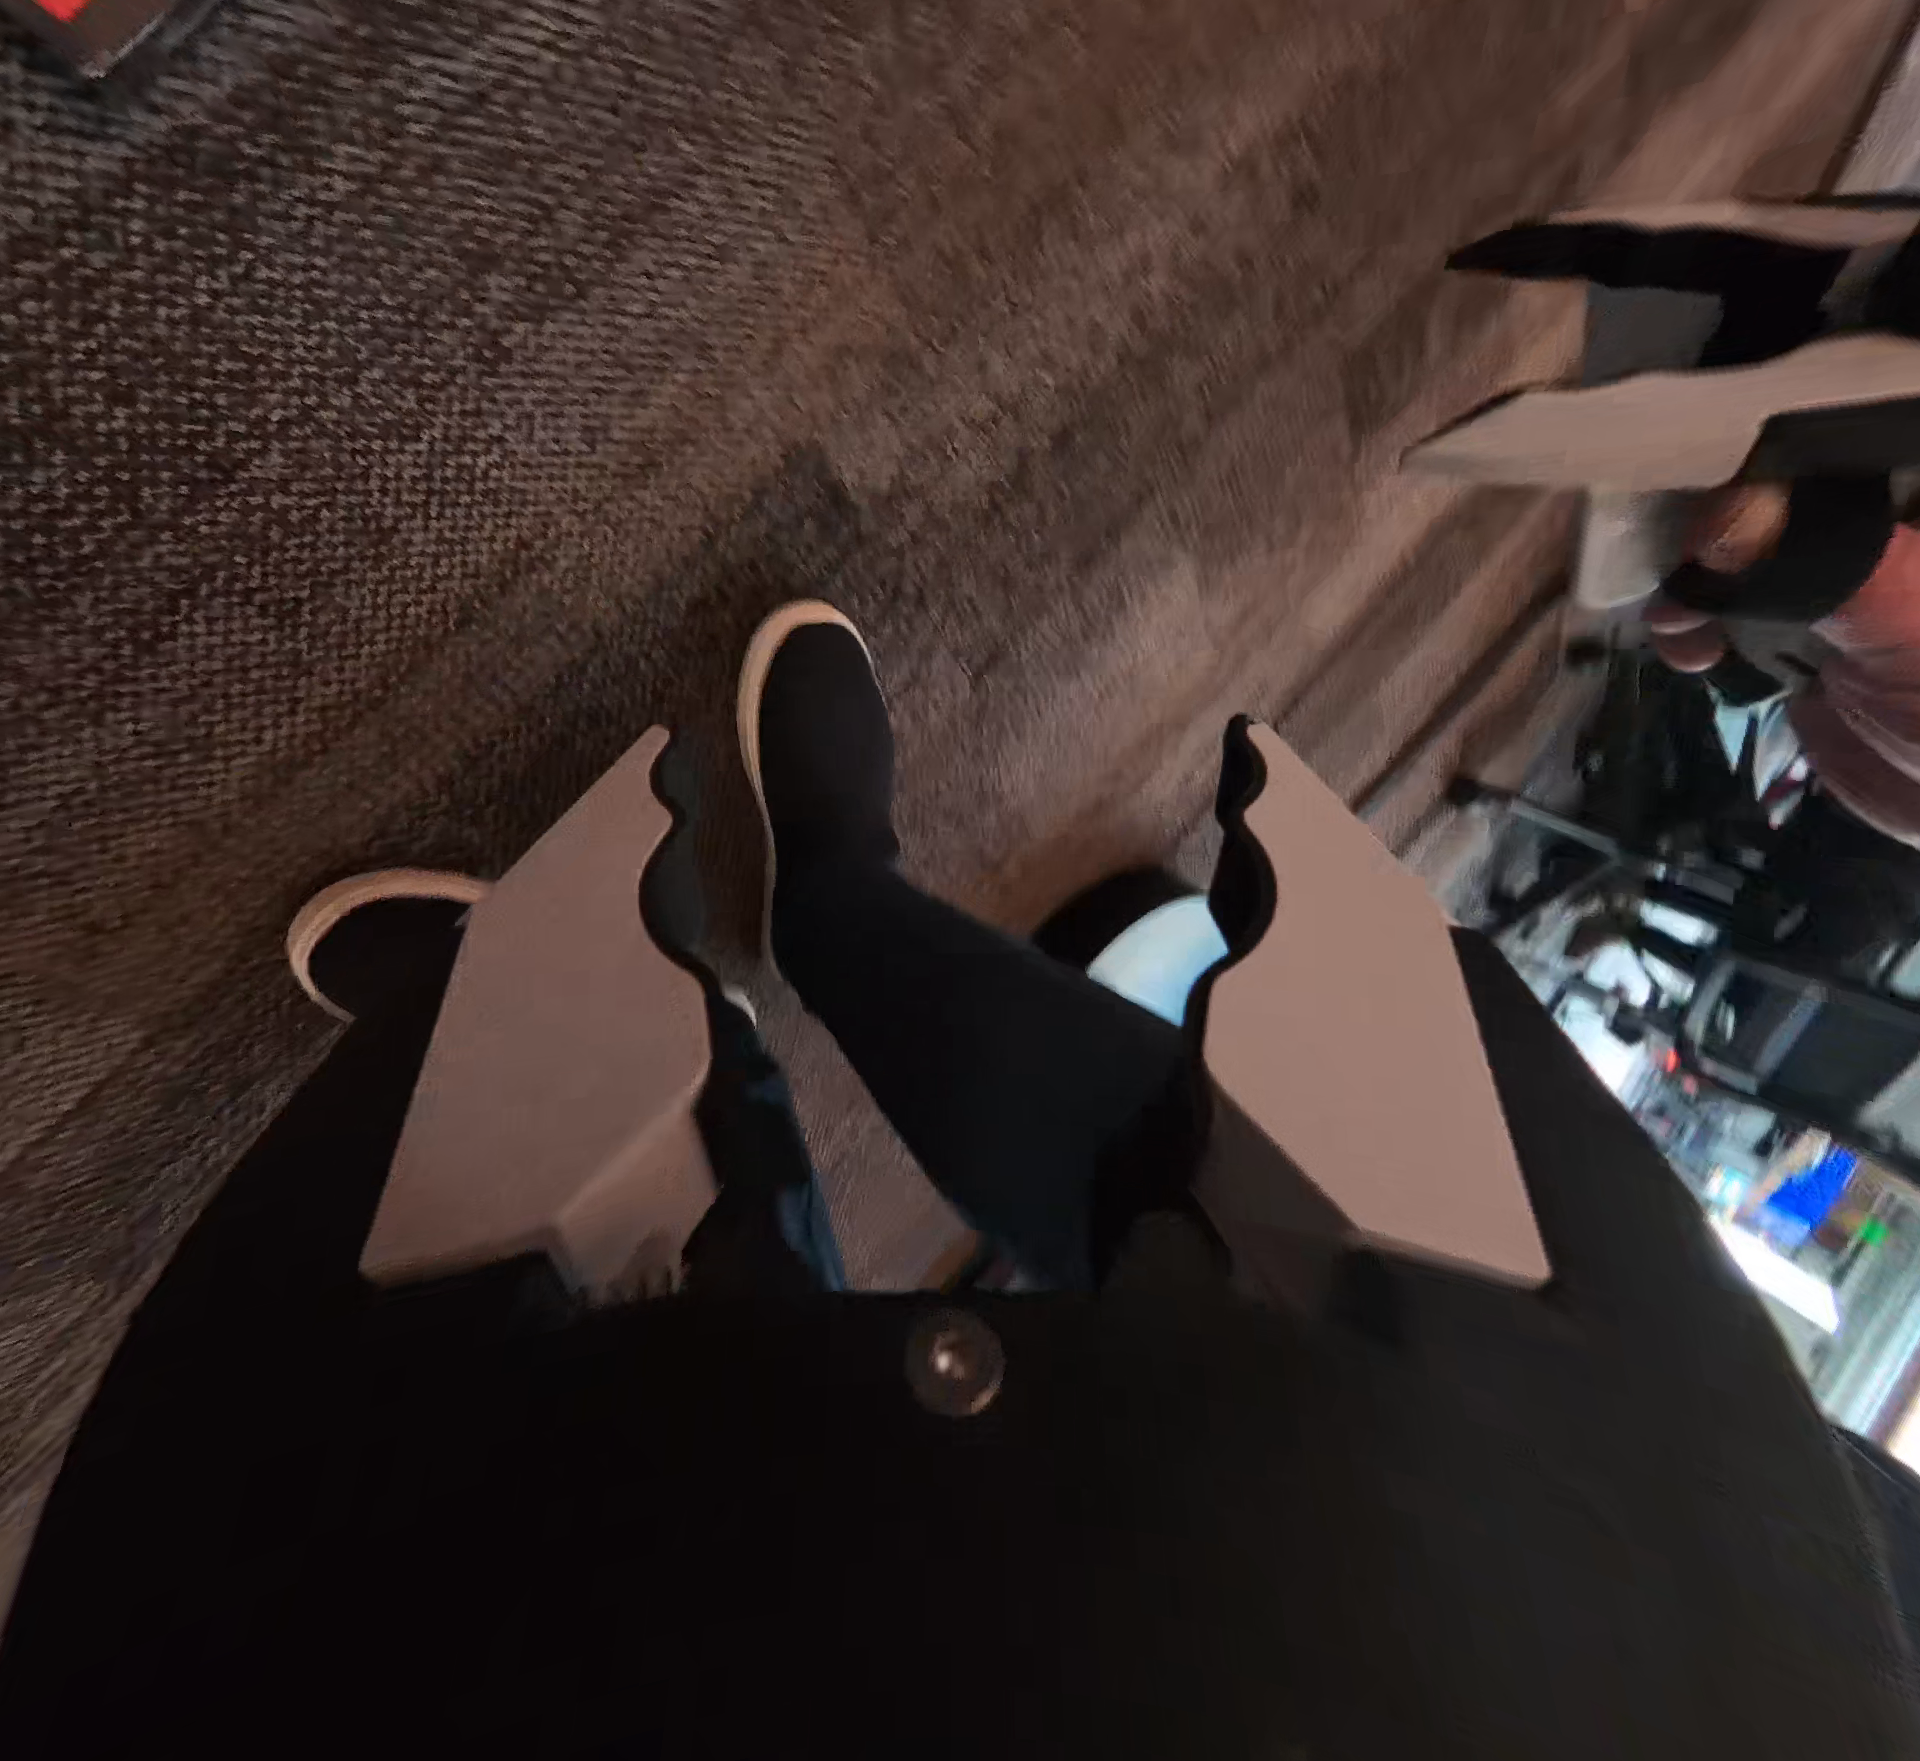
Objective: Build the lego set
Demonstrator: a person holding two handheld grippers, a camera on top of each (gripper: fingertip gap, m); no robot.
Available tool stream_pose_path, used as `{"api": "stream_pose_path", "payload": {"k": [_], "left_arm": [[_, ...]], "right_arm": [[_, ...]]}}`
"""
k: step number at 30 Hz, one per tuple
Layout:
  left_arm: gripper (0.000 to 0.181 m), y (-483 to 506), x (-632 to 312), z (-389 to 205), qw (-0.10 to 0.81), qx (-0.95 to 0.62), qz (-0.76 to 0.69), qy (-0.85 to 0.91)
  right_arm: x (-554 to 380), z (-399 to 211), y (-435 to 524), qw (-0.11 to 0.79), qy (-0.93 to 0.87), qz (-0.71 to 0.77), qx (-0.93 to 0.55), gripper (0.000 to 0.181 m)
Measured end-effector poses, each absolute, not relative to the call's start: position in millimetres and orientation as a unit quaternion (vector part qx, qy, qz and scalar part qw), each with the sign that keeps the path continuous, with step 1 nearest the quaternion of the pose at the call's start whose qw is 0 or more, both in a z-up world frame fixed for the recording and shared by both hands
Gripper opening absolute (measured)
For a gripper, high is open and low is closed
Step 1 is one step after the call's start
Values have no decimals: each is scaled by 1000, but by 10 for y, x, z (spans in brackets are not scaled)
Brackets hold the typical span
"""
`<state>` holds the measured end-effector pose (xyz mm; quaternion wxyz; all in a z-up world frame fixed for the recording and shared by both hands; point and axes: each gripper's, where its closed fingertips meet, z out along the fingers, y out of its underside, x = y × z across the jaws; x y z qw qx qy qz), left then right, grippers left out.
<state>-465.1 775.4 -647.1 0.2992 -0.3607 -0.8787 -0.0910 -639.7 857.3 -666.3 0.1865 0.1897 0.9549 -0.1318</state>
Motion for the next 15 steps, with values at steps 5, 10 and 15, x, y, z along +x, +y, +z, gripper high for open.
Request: {"api": "stream_pose_path", "payload": {"k": [5,10,15], "left_arm": [[101,7182,-4735,-7666,301,-271,-51,-913],[104,6535,-4890,-8452,313,-189,-11,-931],[111,6030,-5018,-8960,314,-130,13,-940]], "right_arm": [[-6737,-7780,7230,178,962,-181,99,119],[-6999,-8638,6233,157,964,-204,69,124],[-7104,-9357,5787,148,973,-175,40,132]]}}
